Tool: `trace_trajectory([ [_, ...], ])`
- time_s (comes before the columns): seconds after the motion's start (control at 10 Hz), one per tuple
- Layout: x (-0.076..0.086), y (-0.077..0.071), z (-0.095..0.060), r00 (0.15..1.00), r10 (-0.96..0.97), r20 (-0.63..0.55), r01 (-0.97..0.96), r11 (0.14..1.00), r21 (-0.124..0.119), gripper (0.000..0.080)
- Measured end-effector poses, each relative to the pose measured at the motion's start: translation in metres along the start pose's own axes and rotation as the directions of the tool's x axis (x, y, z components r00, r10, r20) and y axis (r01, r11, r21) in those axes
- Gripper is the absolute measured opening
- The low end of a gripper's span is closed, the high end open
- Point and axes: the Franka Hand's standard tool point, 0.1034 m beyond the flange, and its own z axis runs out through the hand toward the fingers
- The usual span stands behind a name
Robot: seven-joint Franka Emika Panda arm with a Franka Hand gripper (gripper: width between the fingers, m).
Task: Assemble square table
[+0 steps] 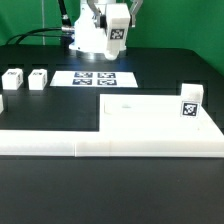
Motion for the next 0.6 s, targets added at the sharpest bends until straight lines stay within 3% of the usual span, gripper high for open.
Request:
trace_trajectory([
  [0.1, 0.002, 0.004, -0.001, 0.998, 0.002, -0.067, -0.003, 1.000, -0.016, 0.0290],
  [0.3, -0.001, 0.004, 0.002, 0.998, 0.003, -0.063, -0.004, 1.000, -0.017, 0.0290],
  [0.6, 0.004, 0.002, 0.025, 0.997, 0.036, -0.065, -0.035, 0.999, 0.012, 0.0290],
])
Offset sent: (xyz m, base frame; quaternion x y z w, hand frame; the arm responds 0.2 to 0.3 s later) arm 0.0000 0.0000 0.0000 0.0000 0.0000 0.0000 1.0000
